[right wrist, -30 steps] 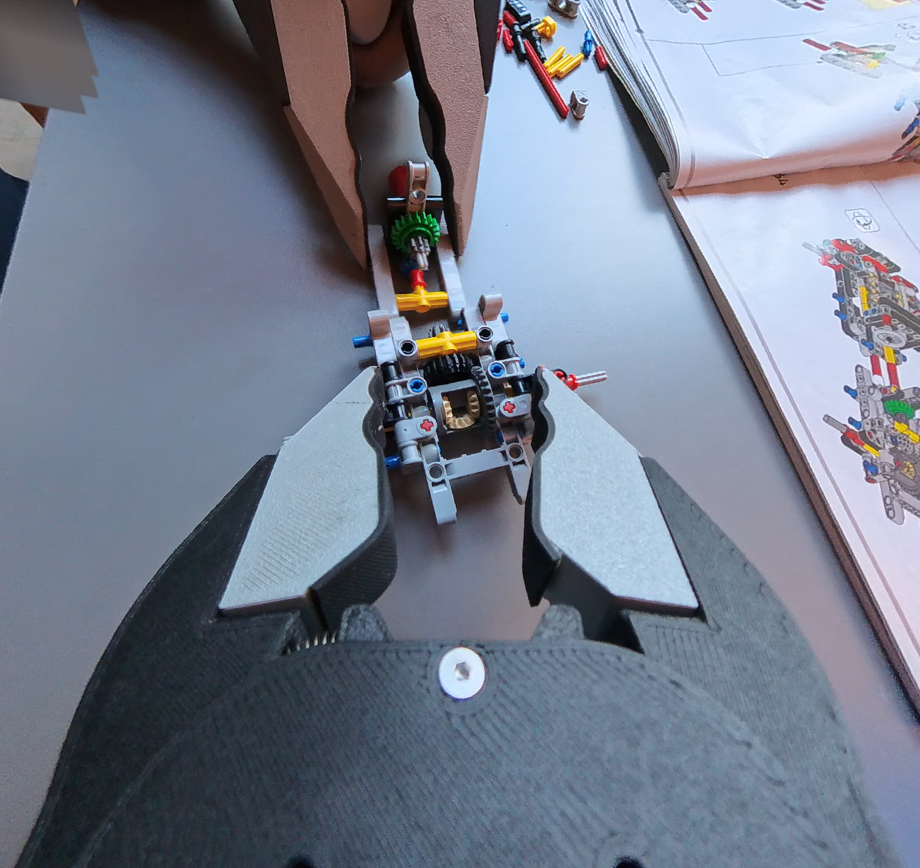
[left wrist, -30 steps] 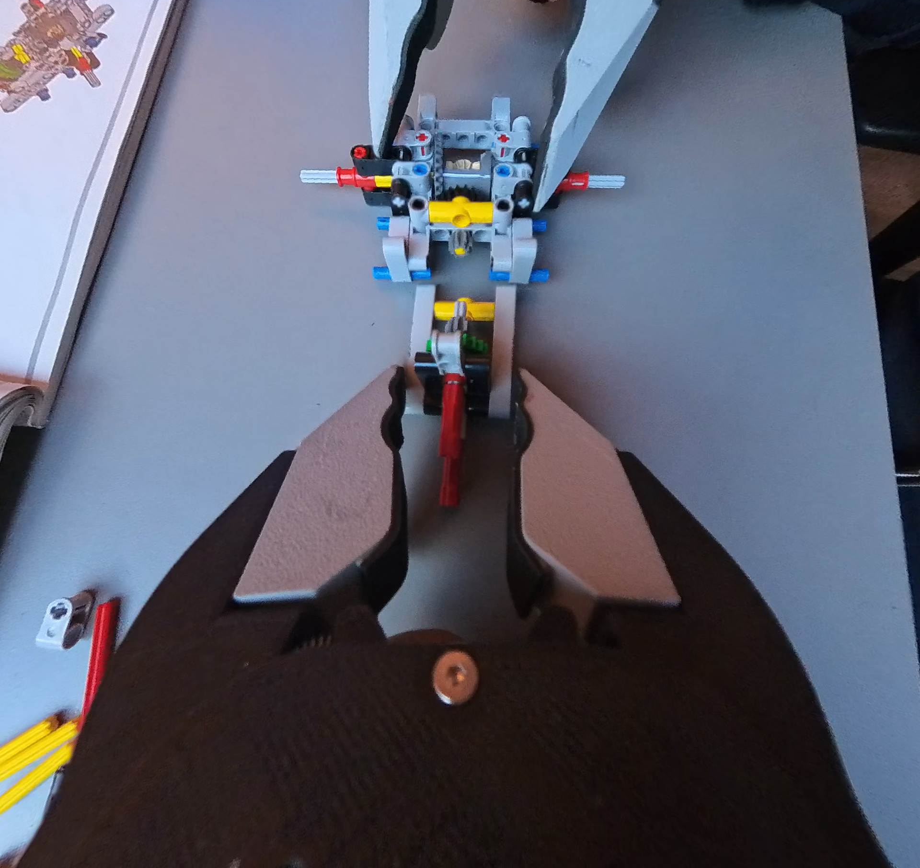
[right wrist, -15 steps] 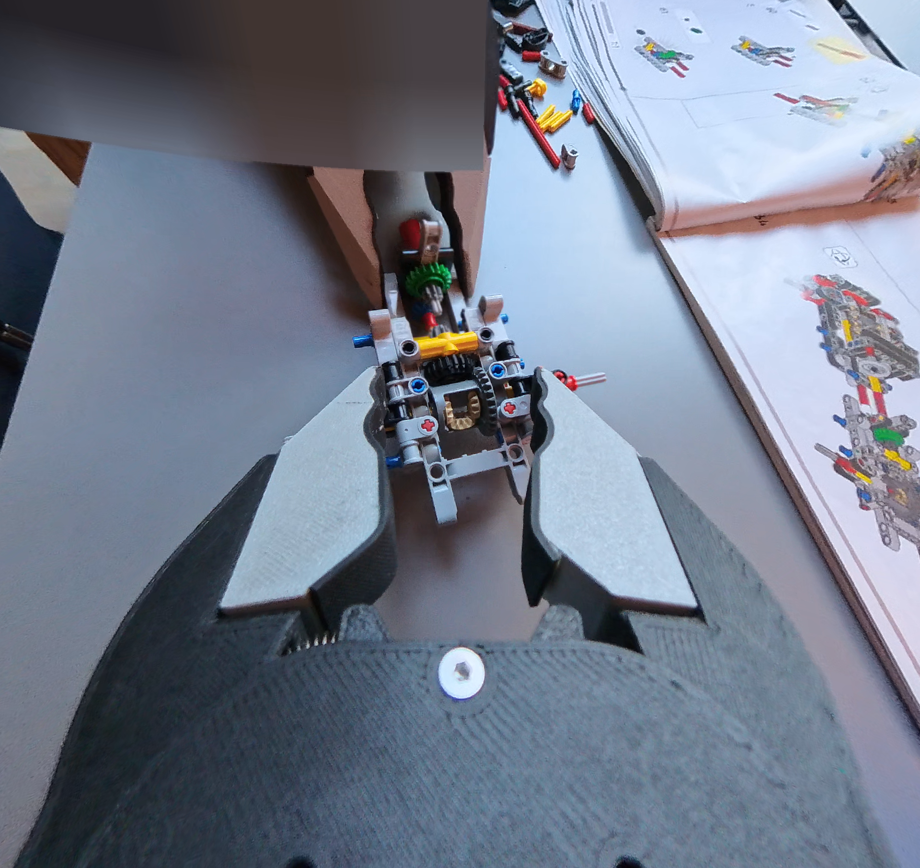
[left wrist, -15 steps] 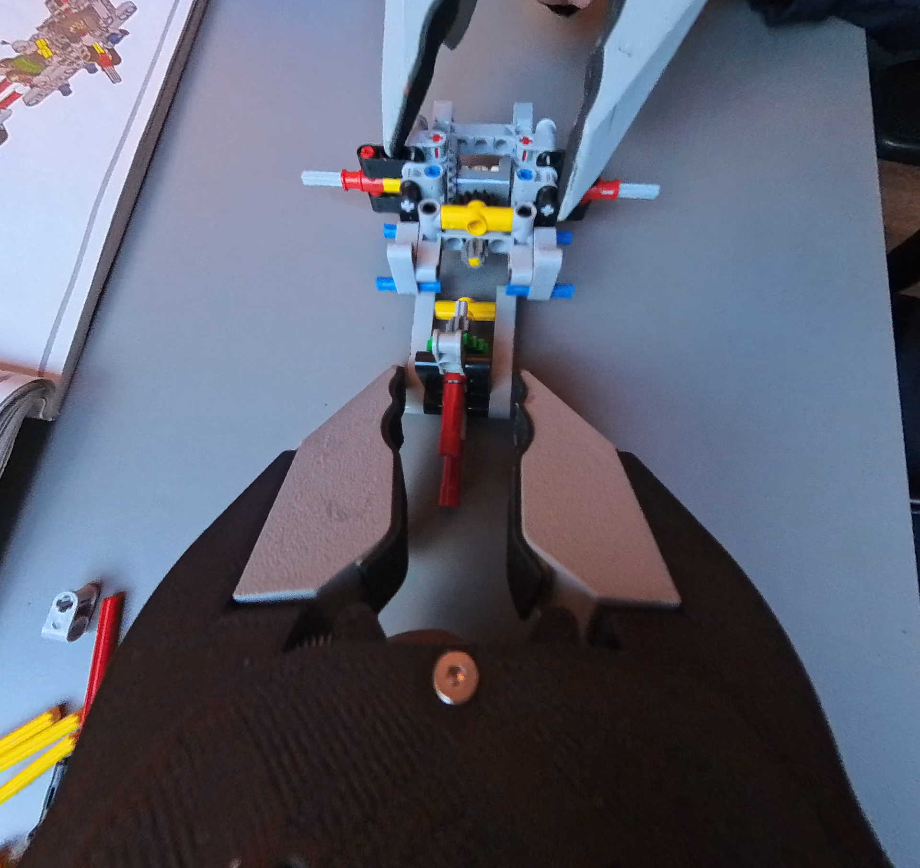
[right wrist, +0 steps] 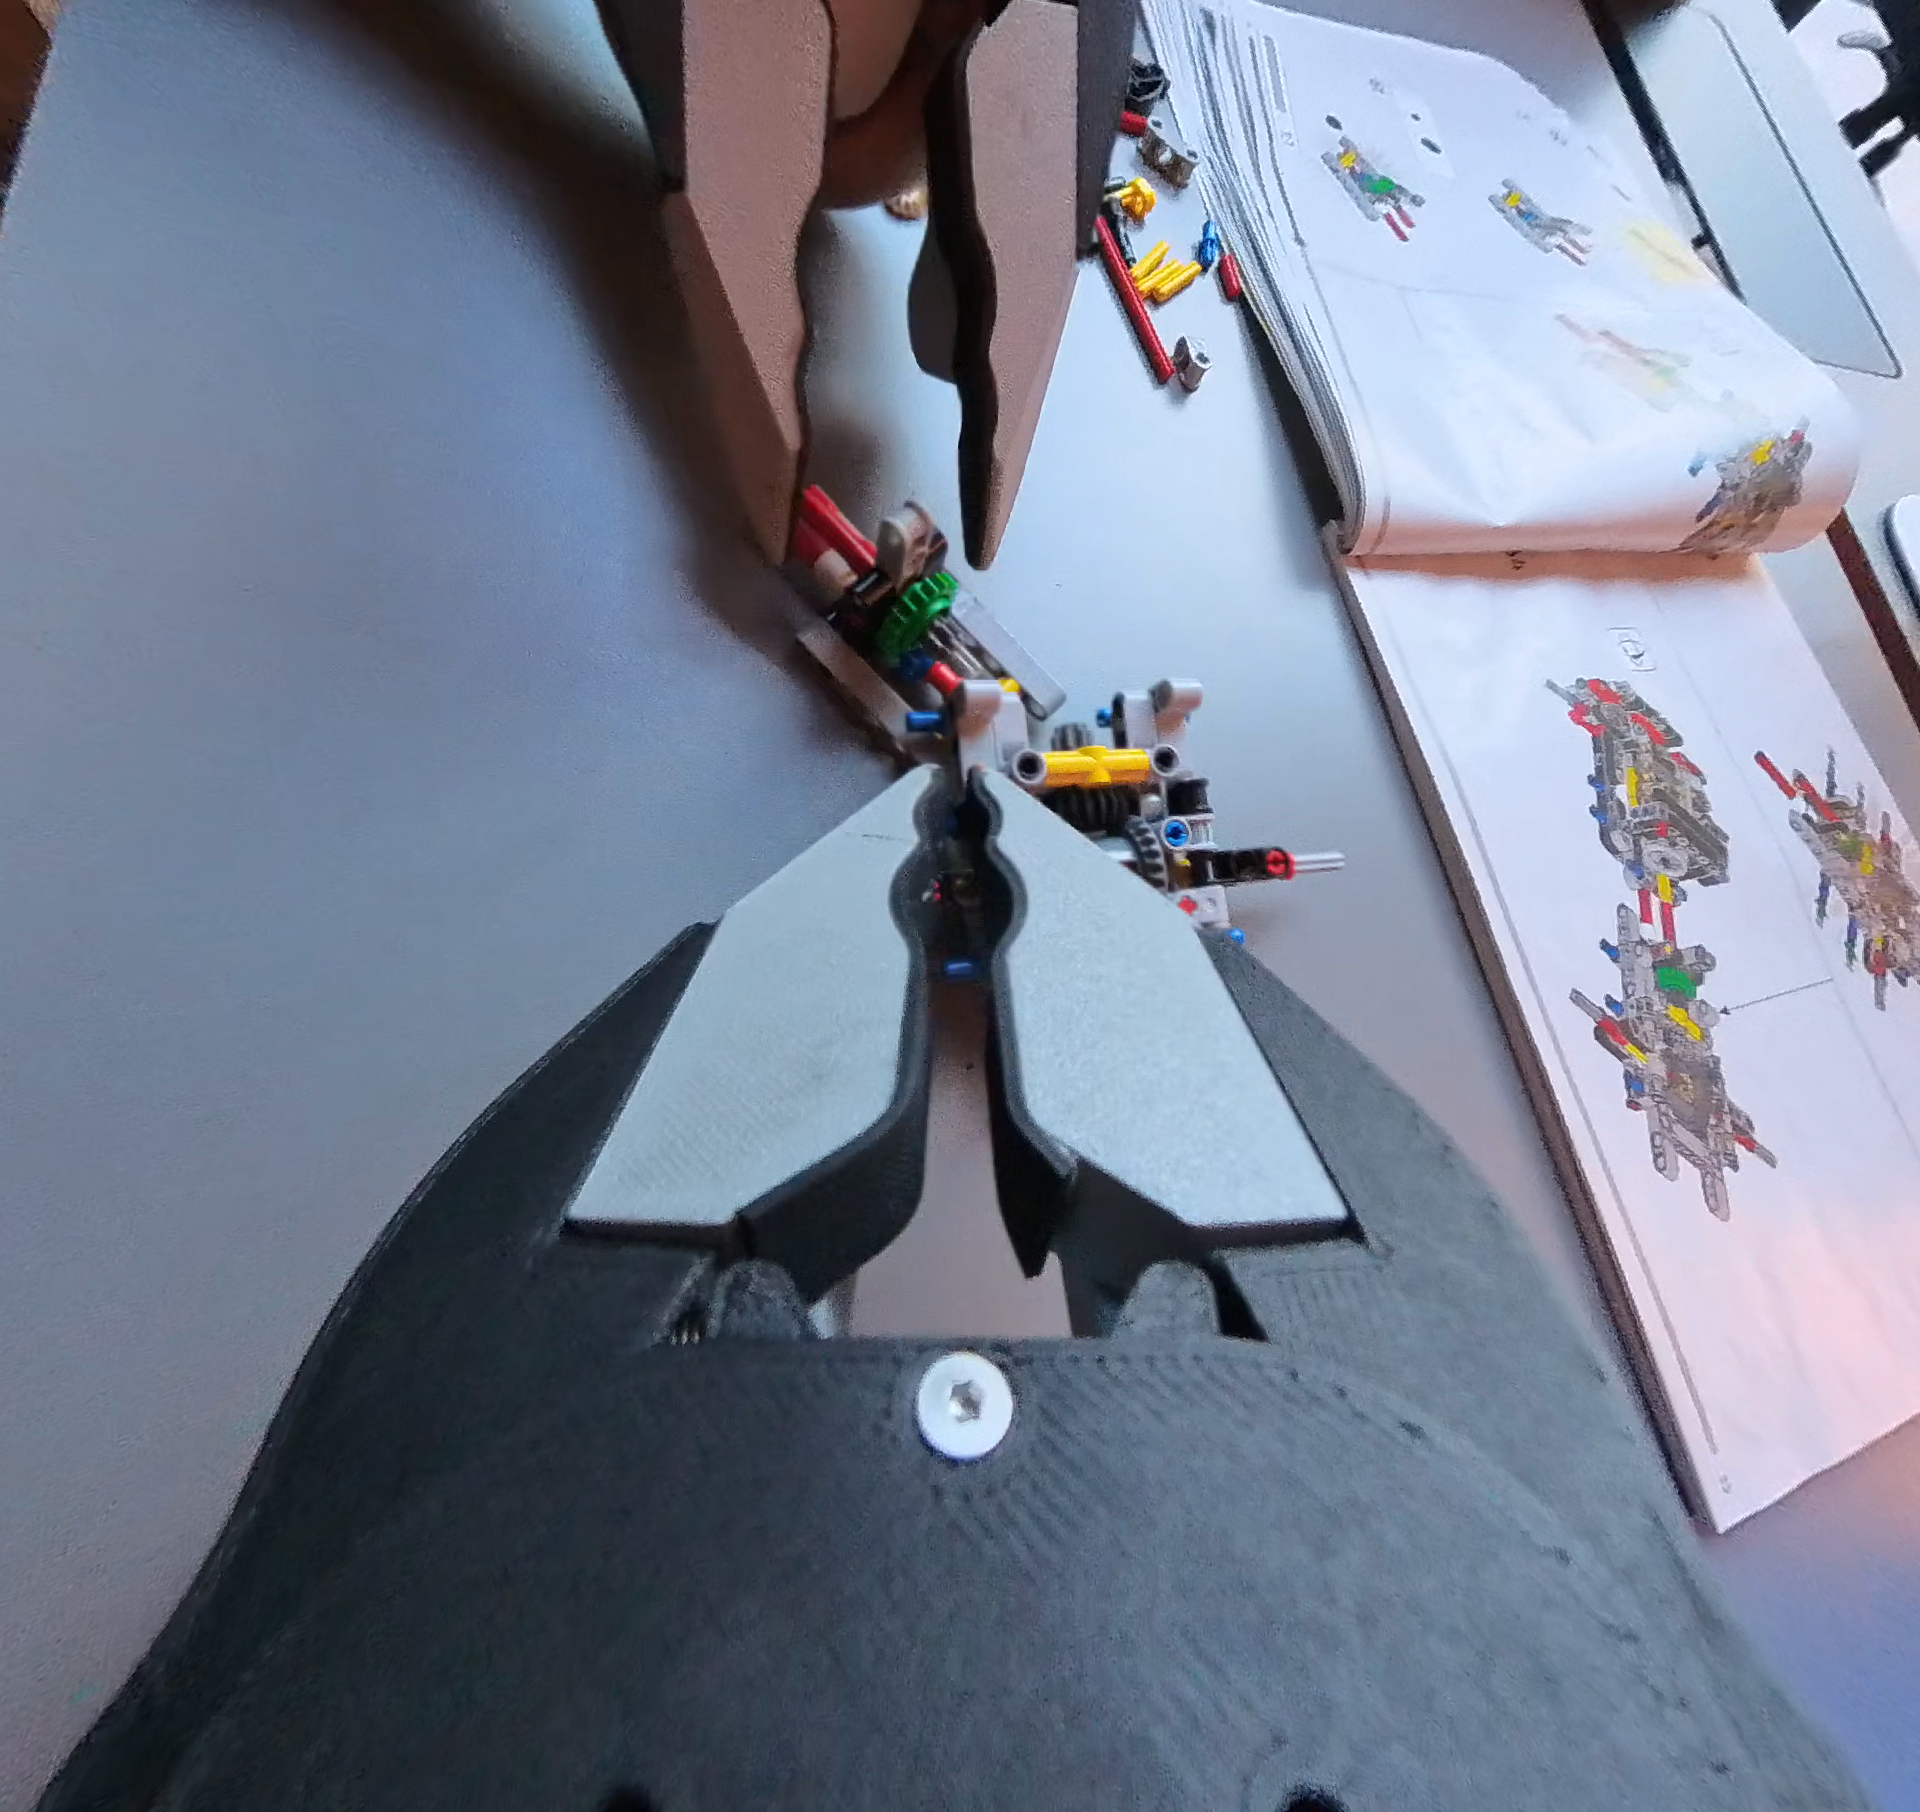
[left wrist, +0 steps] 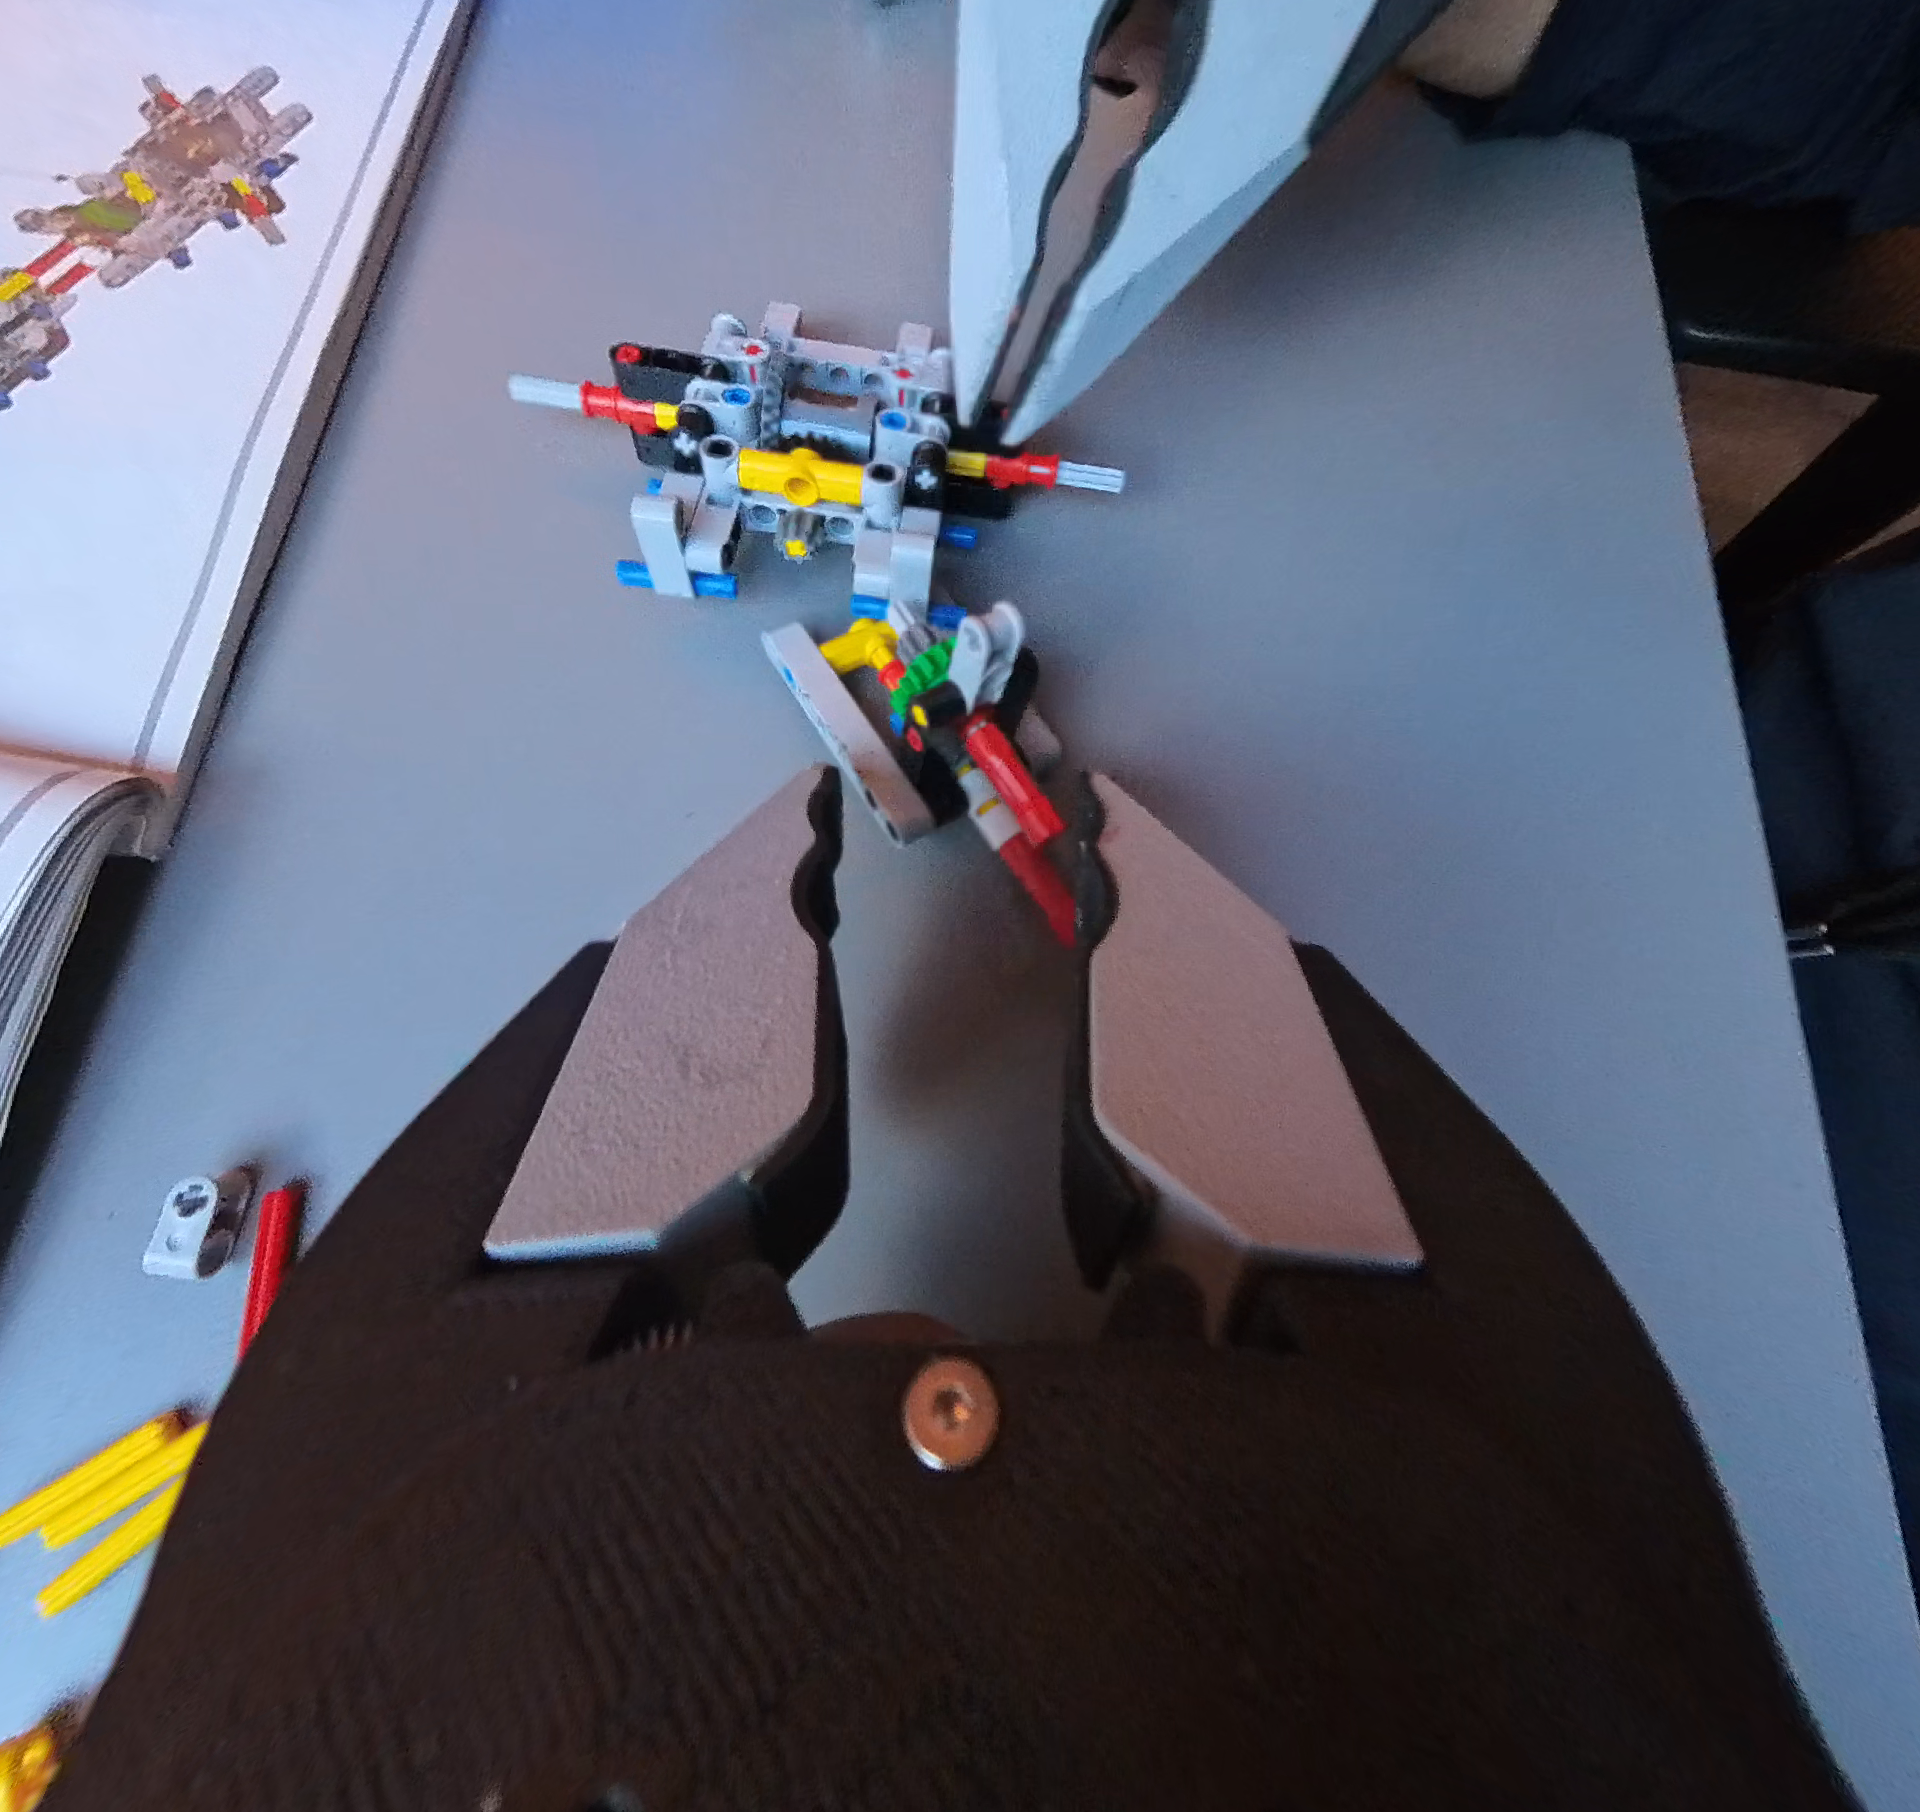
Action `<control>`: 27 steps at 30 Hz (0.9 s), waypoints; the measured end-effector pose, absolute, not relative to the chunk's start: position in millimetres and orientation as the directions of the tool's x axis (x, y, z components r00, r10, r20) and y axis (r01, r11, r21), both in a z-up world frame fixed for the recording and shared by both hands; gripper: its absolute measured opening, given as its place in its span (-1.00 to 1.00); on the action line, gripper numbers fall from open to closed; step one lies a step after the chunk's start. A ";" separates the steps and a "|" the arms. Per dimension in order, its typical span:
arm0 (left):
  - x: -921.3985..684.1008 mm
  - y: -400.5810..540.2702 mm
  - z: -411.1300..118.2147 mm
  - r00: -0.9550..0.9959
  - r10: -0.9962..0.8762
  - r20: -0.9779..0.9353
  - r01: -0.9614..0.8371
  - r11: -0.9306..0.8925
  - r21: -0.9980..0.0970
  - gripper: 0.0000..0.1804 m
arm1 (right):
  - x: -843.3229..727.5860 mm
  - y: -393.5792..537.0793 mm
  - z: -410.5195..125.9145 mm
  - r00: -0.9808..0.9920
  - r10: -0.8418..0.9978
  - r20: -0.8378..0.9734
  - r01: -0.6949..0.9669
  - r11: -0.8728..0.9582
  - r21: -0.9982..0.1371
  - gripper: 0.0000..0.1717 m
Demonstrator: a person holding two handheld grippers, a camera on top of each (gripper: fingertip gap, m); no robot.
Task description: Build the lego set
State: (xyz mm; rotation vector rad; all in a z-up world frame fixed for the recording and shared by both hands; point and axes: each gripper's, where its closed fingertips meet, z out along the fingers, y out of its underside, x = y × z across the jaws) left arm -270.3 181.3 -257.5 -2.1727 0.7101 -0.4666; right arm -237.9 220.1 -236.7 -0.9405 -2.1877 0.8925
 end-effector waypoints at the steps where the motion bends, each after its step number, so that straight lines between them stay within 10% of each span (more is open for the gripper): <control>1: -270.8 181.6 -258.4 0.778 -0.620 0.102 -0.330 -0.542 -0.773 -0.56 | -237.6 219.7 -236.8 -0.579 0.780 0.238 0.385 0.519 -0.763 -0.93; 15: -285.4 182.4 -268.0 0.809 -0.587 0.023 -0.387 -0.563 -0.730 -0.78 | -241.1 265.1 -250.0 -0.465 0.885 0.031 0.530 0.306 -0.791 -0.06; 27: -303.1 176.1 -254.6 0.798 -0.603 -0.003 -0.403 -0.528 -0.747 -0.96 | -236.2 255.2 -273.6 -0.519 0.853 0.053 0.572 0.393 -0.720 -0.31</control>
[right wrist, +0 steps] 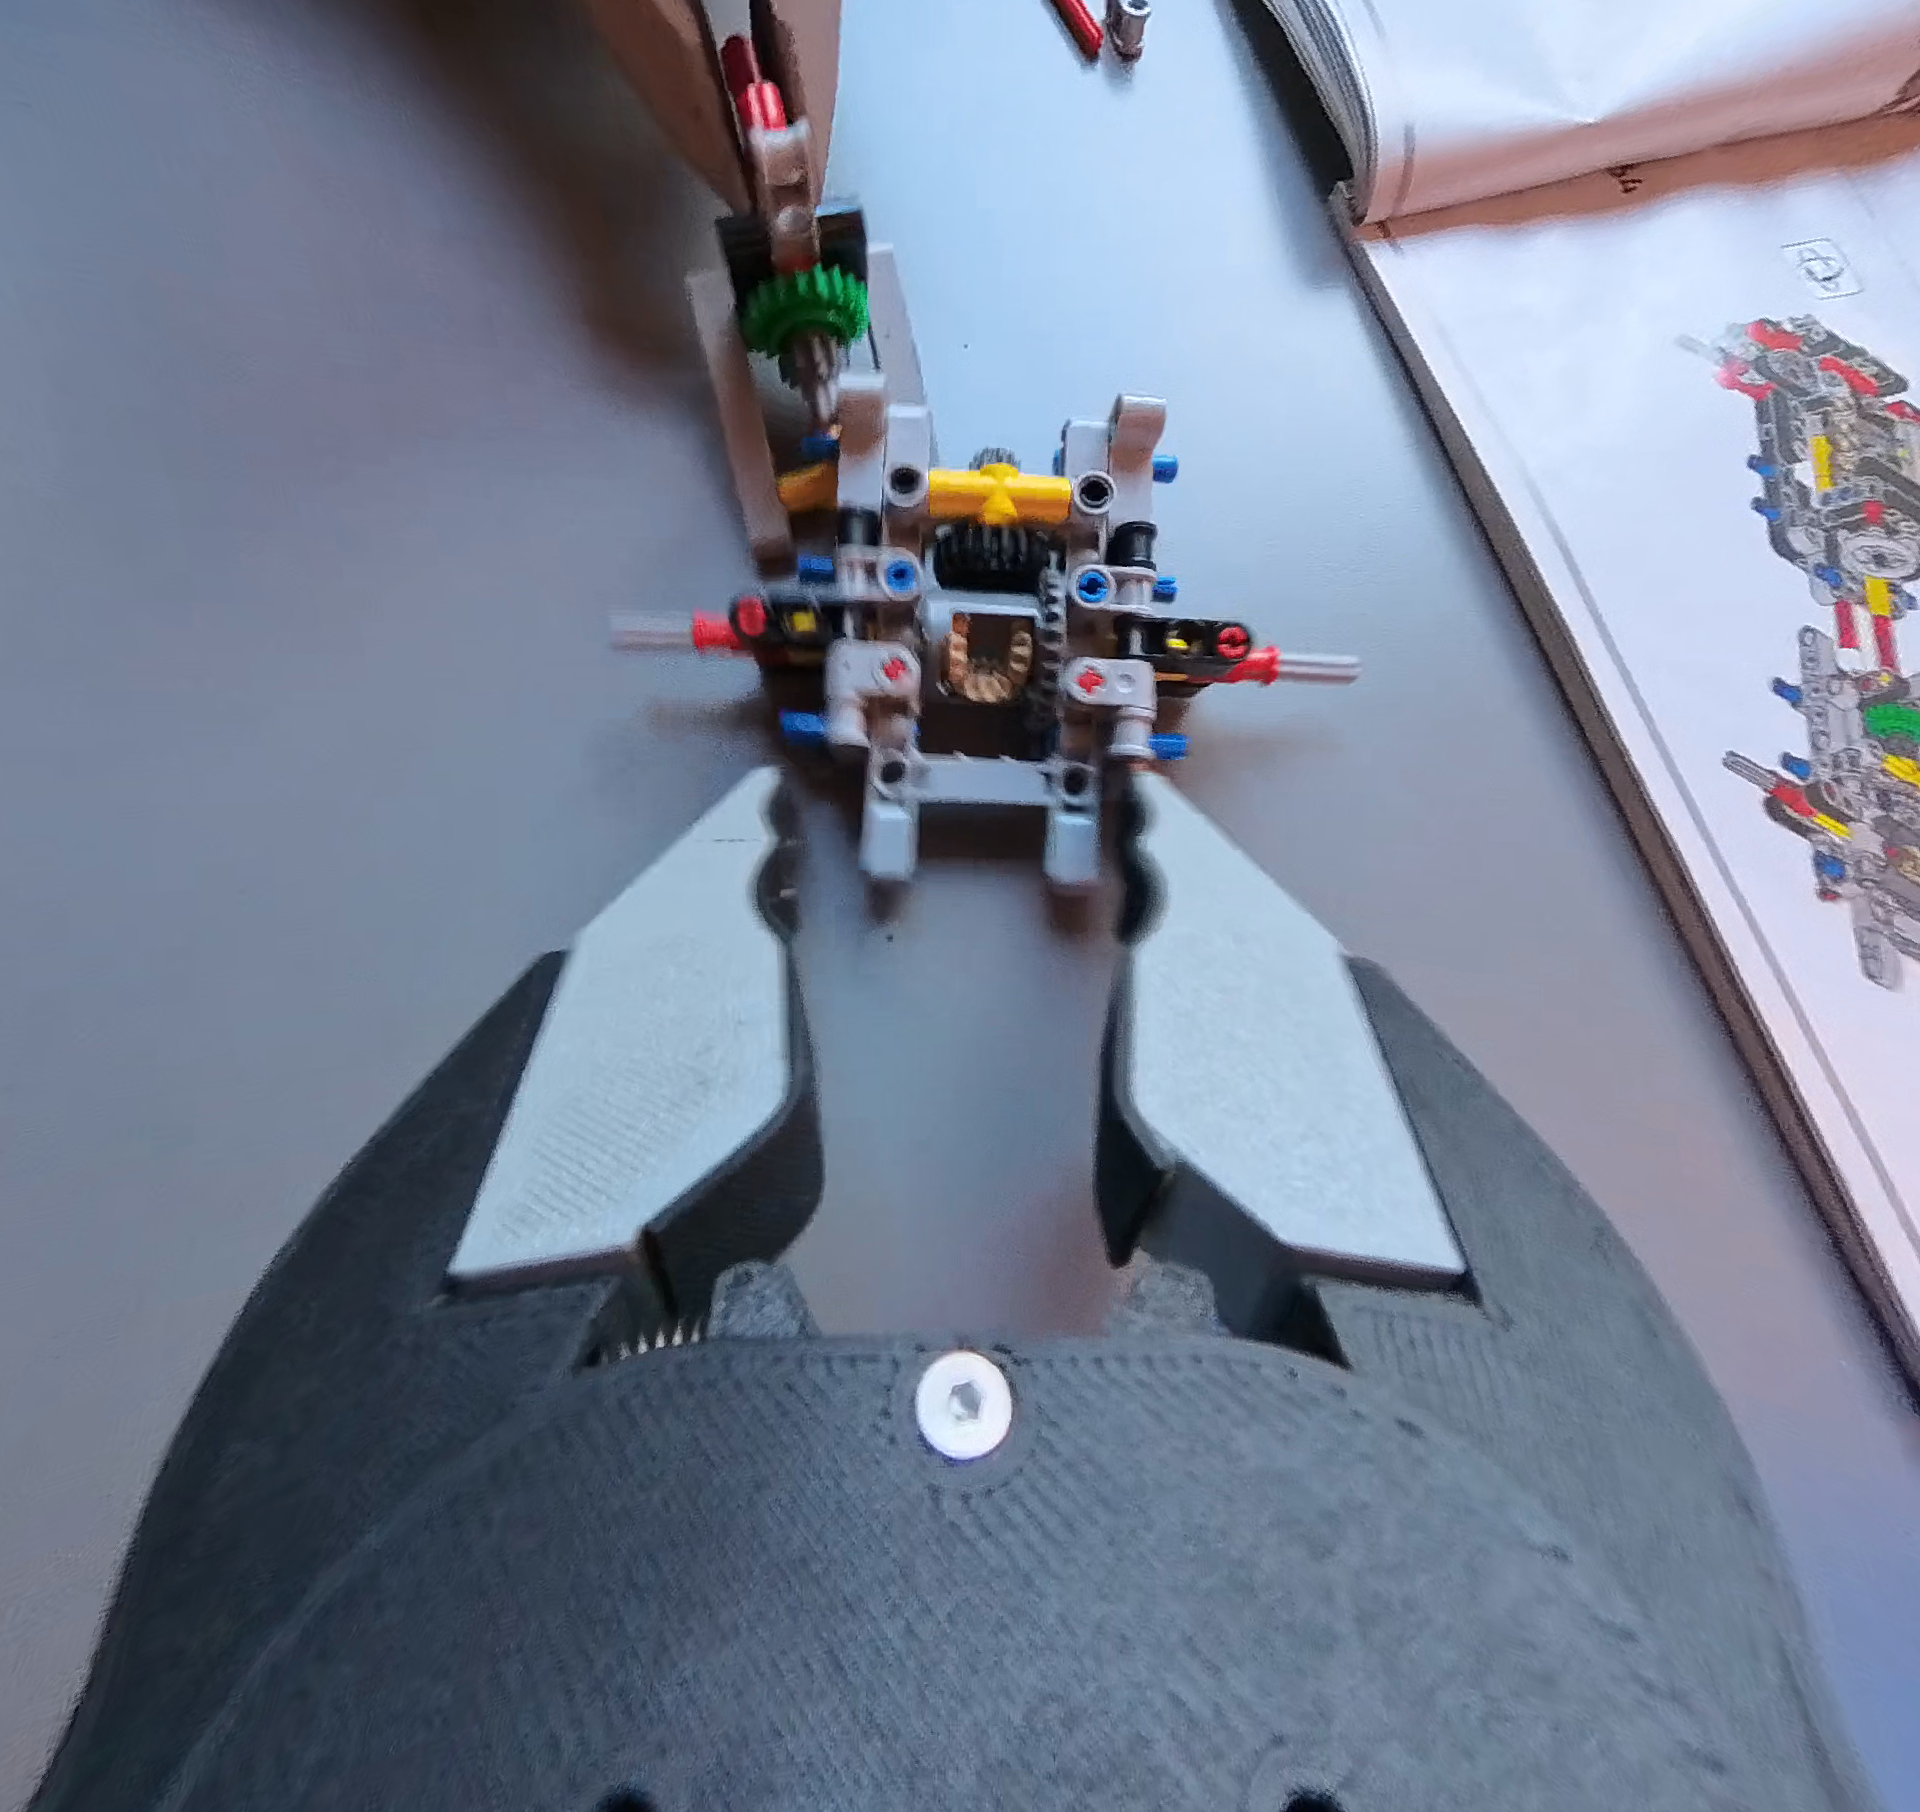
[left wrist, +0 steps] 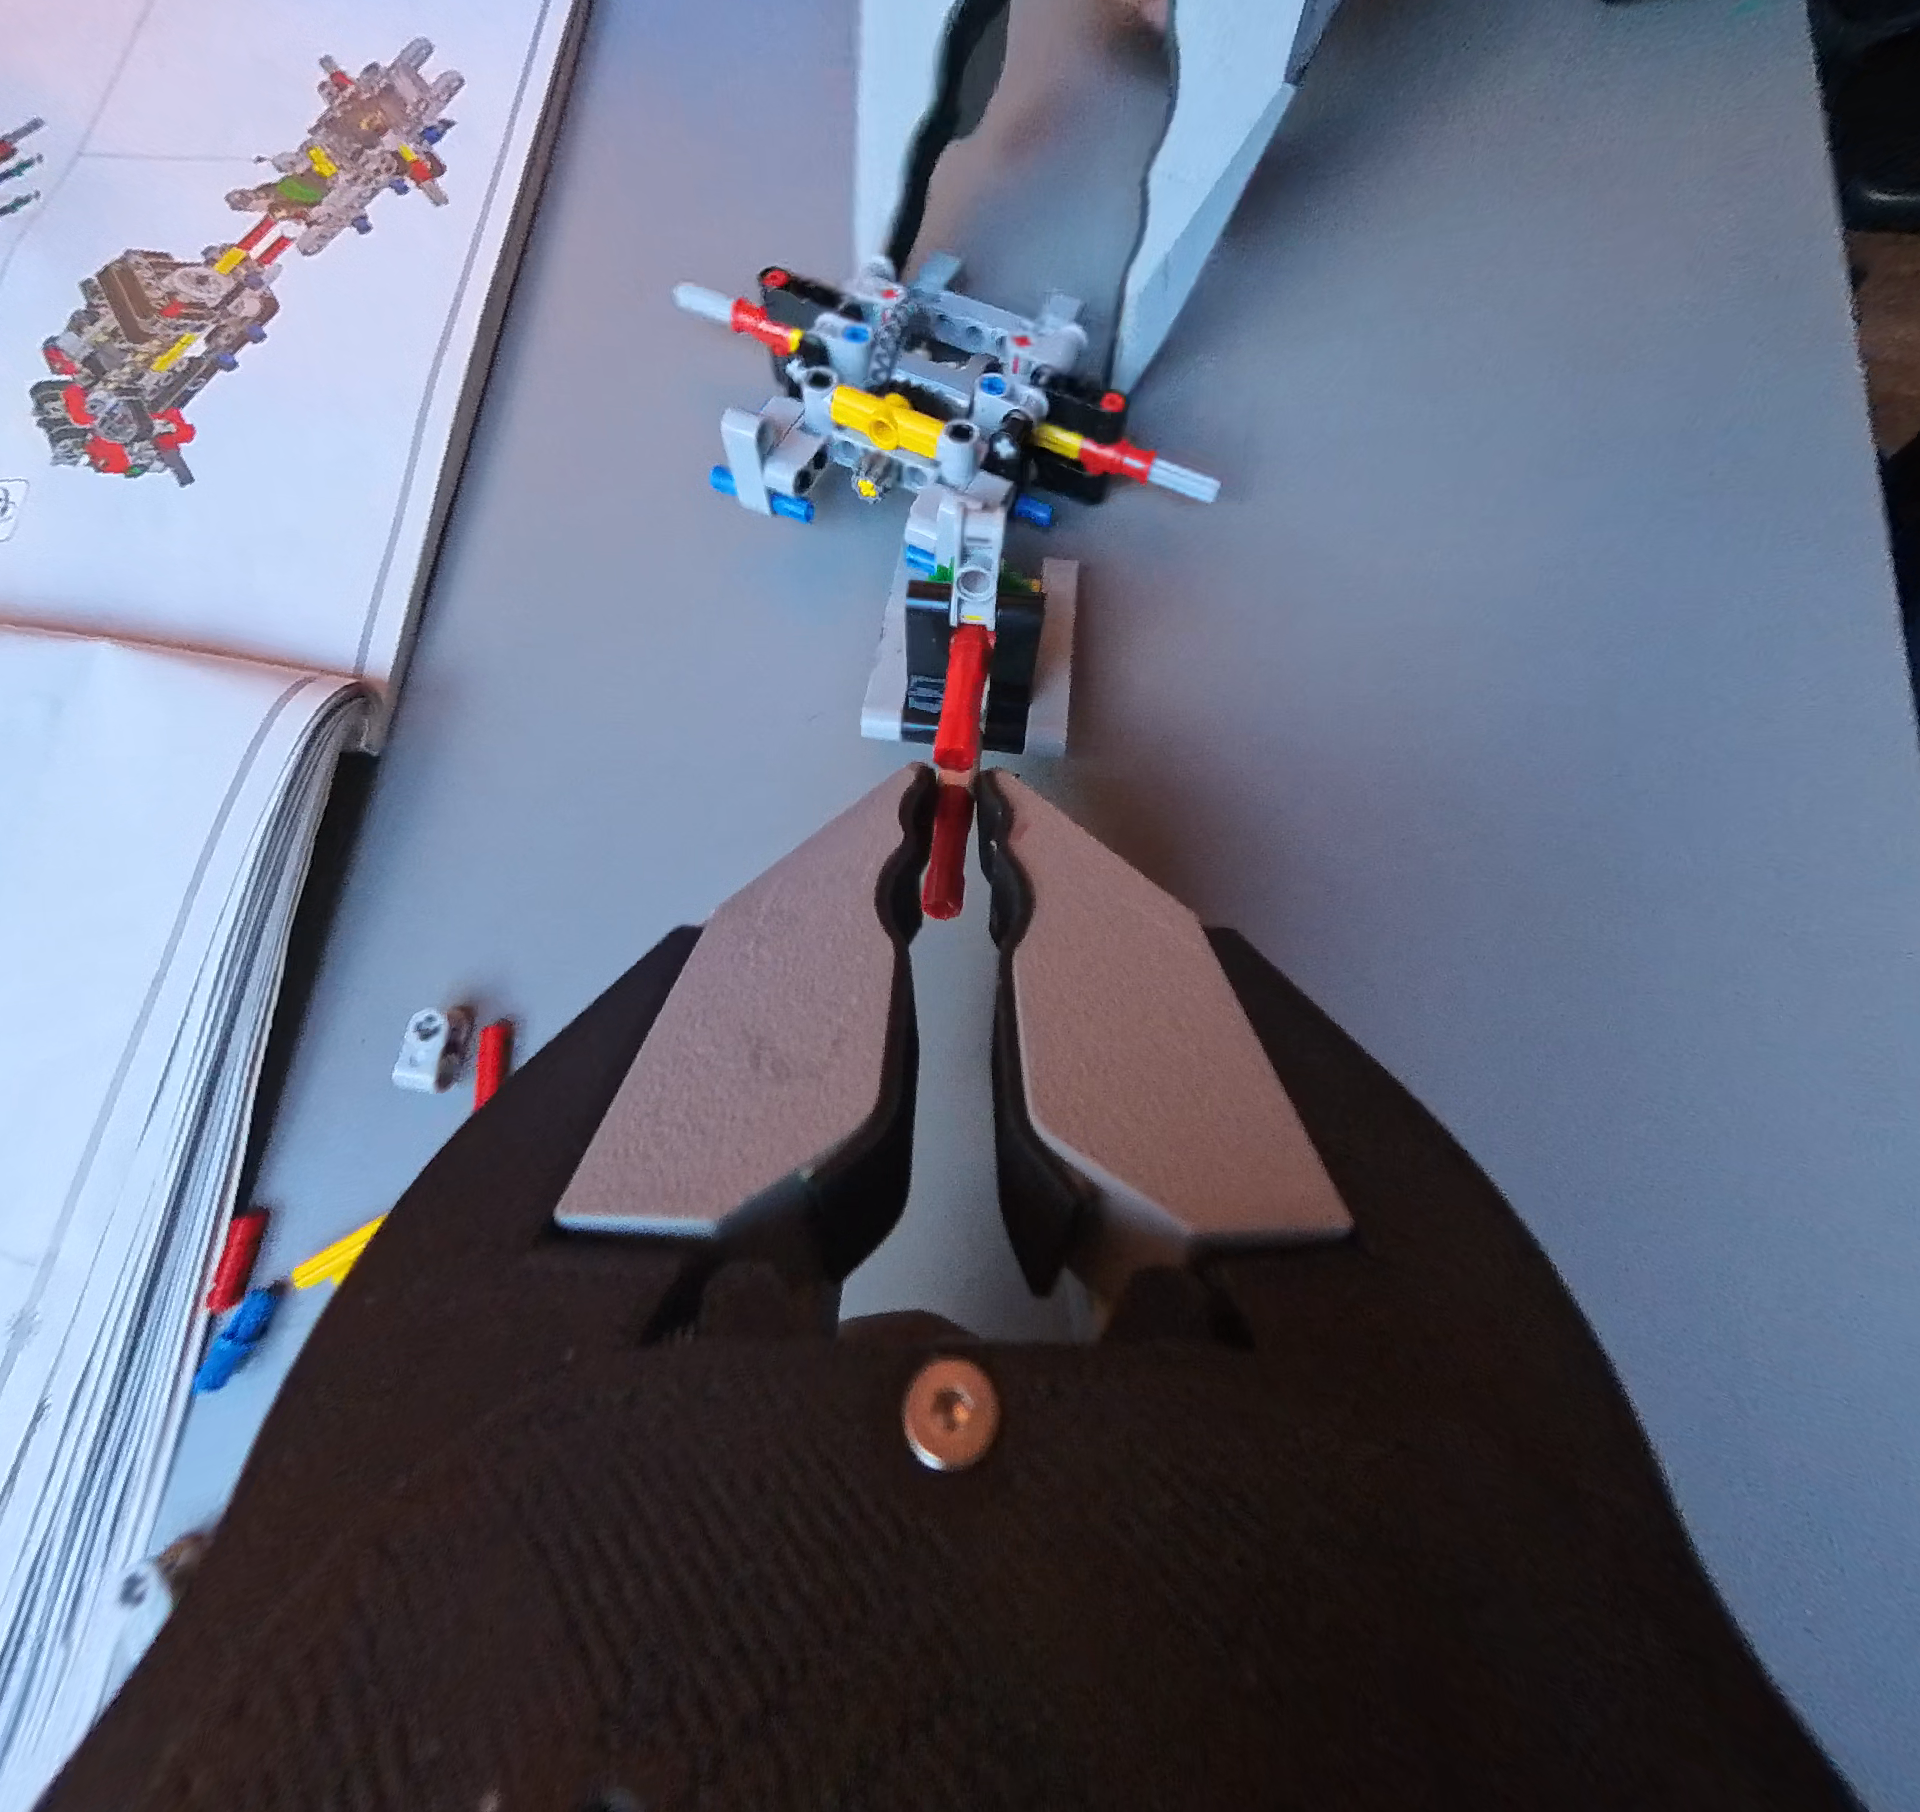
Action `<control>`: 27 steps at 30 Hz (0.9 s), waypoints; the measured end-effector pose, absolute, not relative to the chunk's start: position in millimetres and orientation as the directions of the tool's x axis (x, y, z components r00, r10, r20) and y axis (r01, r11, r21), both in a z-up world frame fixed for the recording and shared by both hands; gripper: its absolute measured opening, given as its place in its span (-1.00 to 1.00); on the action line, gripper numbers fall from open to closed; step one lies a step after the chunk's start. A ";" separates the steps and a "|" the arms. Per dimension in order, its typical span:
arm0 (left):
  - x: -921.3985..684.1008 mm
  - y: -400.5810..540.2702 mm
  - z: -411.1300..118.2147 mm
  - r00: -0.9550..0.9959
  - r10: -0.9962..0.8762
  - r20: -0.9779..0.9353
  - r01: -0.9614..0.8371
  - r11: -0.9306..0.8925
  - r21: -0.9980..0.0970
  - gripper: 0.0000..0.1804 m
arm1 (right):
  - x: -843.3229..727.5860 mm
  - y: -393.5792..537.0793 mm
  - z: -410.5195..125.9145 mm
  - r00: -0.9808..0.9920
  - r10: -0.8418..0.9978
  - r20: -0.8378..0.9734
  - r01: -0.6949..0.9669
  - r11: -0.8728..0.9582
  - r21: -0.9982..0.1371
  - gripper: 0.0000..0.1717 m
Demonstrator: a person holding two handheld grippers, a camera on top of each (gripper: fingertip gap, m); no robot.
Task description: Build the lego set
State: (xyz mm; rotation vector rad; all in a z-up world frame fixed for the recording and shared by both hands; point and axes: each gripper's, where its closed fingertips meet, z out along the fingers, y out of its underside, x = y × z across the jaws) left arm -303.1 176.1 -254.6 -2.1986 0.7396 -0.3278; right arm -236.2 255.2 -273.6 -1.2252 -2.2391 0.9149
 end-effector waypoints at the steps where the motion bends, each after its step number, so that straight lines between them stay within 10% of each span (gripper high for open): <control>1: -306.4 175.8 -254.6 0.801 -0.599 -0.004 -0.401 -0.532 -0.746 -0.96 | -235.0 256.6 -273.1 -0.520 0.852 0.063 0.570 0.401 -0.718 -0.50; 14: -304.0 177.0 -258.5 0.792 -0.581 0.190 -0.257 -0.598 -0.759 -0.61 | -224.5 270.3 -270.3 -0.518 0.854 0.058 0.581 0.401 -0.709 -0.52; 27: -292.6 177.5 -261.3 0.775 -0.627 0.083 -0.352 -0.535 -0.768 -0.97 | -208.8 266.4 -265.3 -0.581 0.813 -0.021 0.567 0.387 -0.728 -0.53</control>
